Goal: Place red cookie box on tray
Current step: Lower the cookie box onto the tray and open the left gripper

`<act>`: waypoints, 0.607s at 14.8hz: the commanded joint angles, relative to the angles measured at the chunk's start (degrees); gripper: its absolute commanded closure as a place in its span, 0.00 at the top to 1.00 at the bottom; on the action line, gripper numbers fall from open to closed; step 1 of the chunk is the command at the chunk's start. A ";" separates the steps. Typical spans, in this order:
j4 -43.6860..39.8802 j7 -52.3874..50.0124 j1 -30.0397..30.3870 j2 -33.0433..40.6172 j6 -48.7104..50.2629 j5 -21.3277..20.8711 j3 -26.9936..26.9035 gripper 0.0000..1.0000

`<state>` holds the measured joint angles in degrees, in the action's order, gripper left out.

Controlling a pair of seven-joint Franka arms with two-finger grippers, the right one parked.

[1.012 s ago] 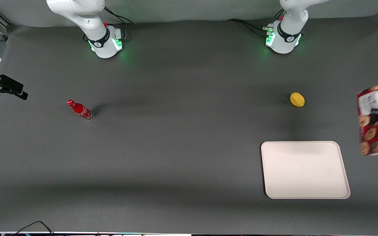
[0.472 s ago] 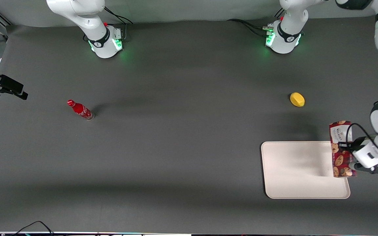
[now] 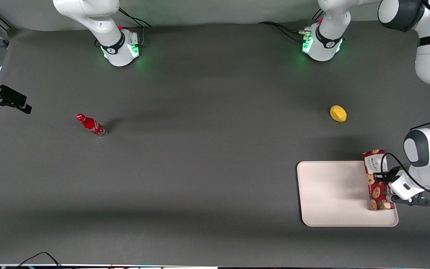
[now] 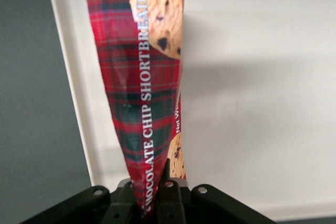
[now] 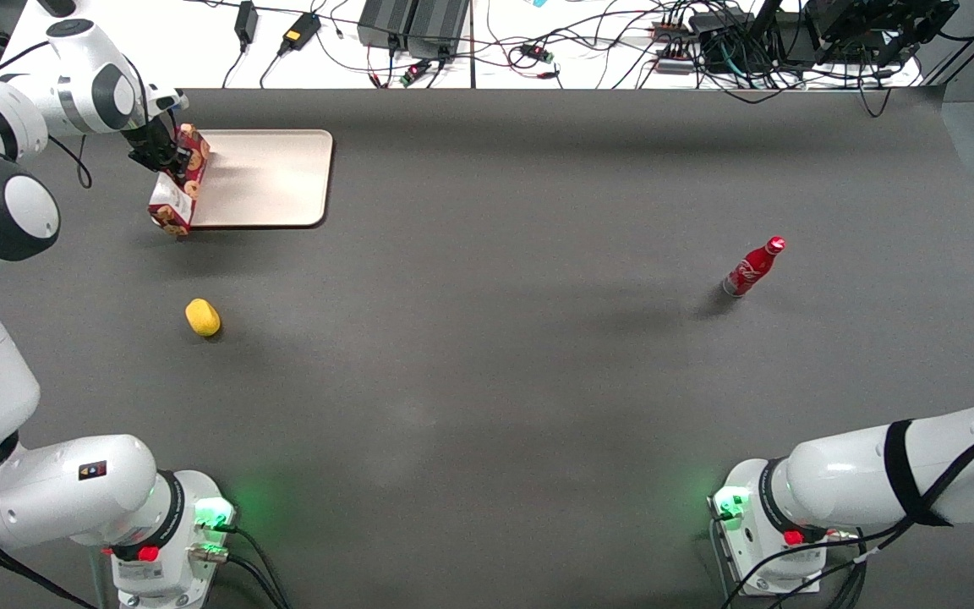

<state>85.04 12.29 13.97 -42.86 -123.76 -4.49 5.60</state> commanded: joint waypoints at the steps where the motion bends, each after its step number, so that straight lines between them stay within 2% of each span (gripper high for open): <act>1: -1.46 -2.01 -0.34 -0.38 -3.50 1.42 -0.33 0.00; 6: -1.19 -1.39 -0.17 -1.44 -6.93 0.63 -0.42 0.00; 7: -1.19 -0.78 -0.17 -1.53 -7.02 0.63 -0.42 0.27; 8: -1.19 -0.78 -0.25 -1.53 -7.19 0.63 -0.42 0.51; 9: -1.19 -0.86 -0.25 -1.53 -7.28 0.63 -0.42 0.92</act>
<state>84.76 11.38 13.99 -44.08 -130.52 -3.80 5.48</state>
